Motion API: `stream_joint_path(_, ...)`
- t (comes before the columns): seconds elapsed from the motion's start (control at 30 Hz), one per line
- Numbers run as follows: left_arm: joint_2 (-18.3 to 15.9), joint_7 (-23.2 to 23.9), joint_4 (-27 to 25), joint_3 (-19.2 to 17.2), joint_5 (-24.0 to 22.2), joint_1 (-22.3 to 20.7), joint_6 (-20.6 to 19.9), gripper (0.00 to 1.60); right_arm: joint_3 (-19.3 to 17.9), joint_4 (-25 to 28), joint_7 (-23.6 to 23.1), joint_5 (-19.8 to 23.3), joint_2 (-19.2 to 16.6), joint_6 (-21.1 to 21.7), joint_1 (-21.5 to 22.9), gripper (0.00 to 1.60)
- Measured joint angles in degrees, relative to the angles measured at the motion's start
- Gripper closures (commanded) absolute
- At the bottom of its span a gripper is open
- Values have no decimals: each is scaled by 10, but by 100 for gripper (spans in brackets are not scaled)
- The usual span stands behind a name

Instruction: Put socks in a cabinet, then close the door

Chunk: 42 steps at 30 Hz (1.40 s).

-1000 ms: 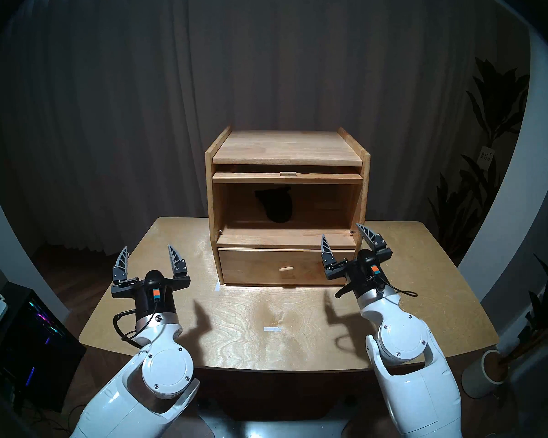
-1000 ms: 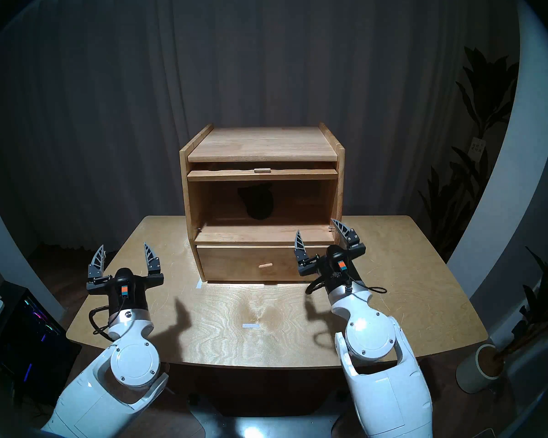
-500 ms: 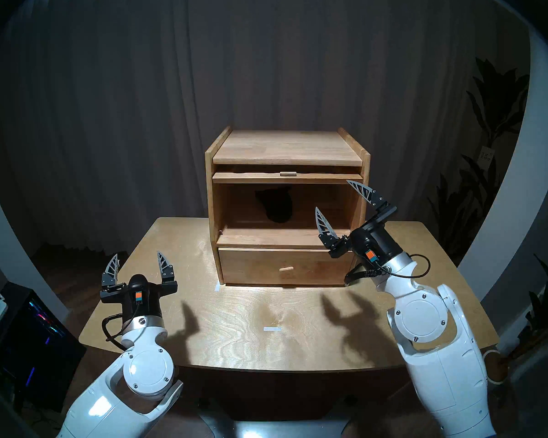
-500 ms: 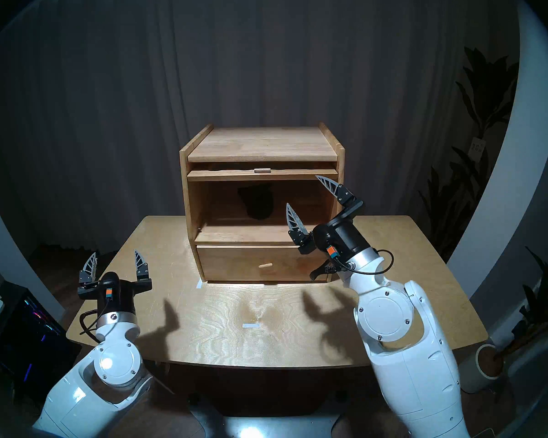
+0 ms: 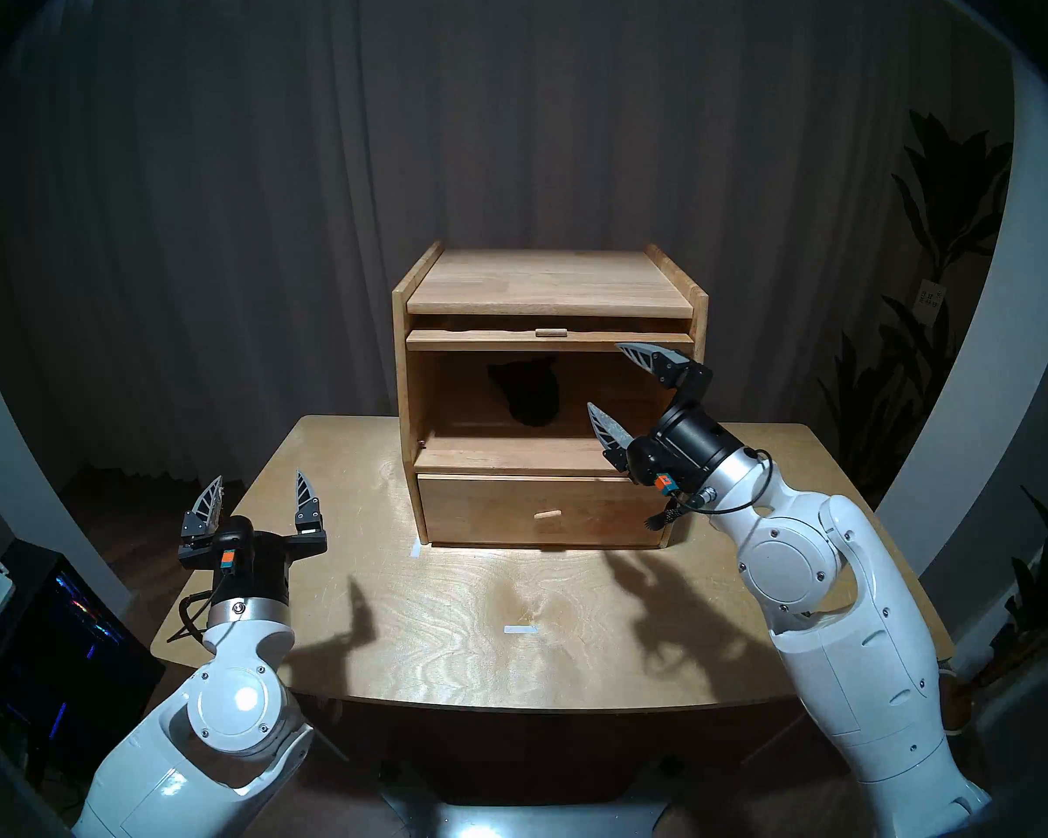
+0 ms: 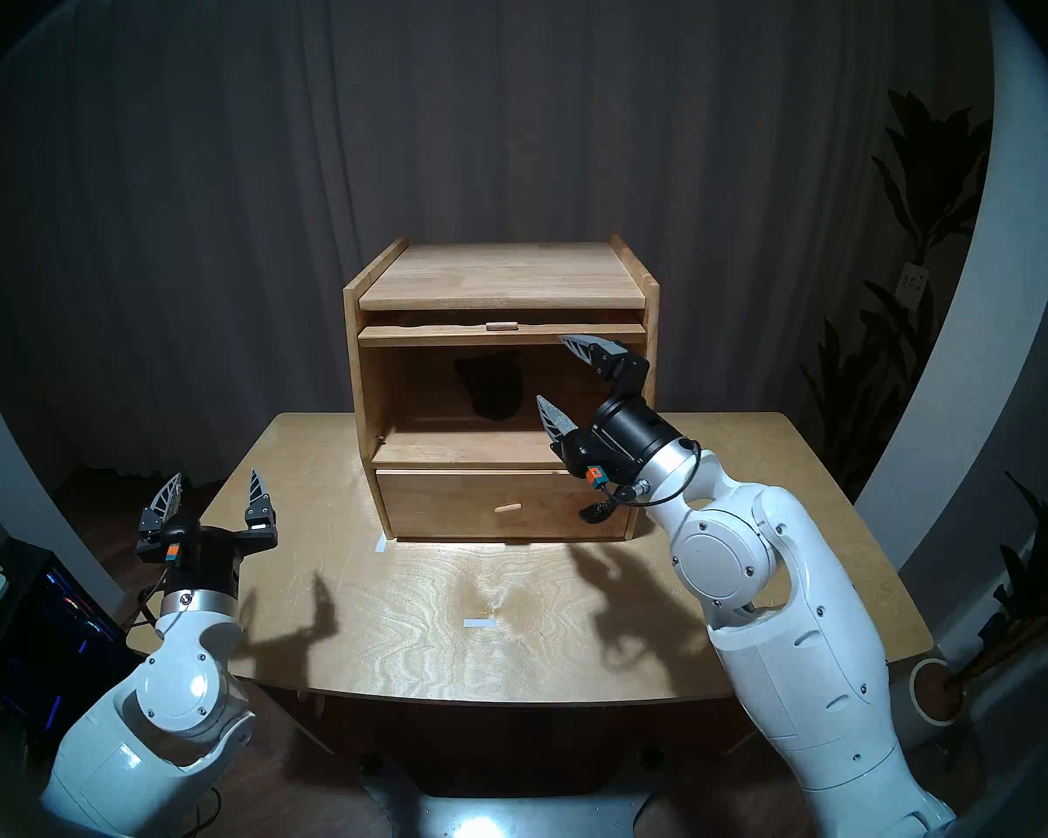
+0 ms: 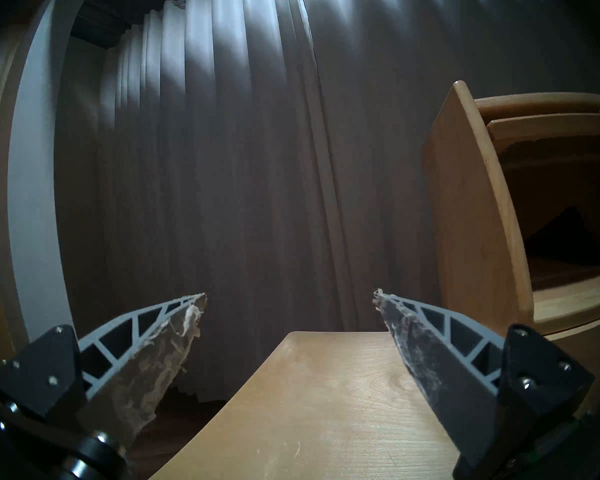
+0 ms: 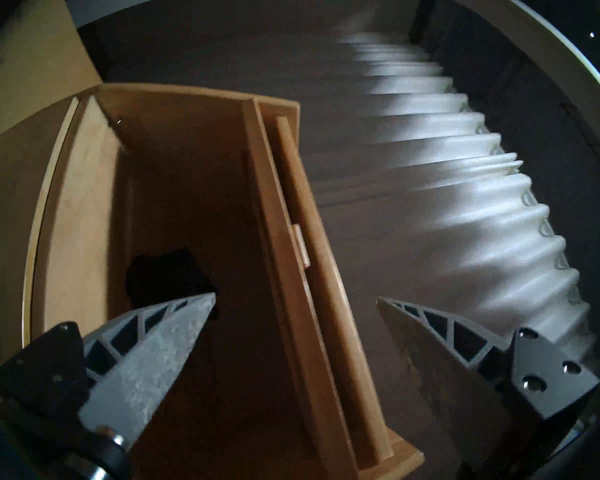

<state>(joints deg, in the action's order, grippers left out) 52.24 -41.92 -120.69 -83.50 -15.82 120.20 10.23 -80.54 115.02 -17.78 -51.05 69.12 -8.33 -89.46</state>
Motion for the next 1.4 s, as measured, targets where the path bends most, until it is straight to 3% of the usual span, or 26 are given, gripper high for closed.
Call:
stream_joint_path(0.27,-25,55,-5,-35,-64,34,42,0,-15,20,-39,38,41,82,1,0)
stream_joint_path(0.5,-40,91,1,-49,-91,51,64,0,13,71,-53,63,57,95,-33,0)
stream_joint_path(0.67,-54,128,10,-62,-112,64,90,0,5,107,-51,63,65,127,-54,0)
stream_joint_path(1.03,-84,229,49,-96,-177,85,167,0,-9,172,-64,27,89,234,-65,0)
stream_joint_path(1.2,-97,278,61,-107,-213,95,197,0,18,153,-89,-14,93,280,-44,0)
stream_joint_path(1.4,-102,297,63,-111,-230,98,204,0,37,102,-93,-59,98,282,-10,0)
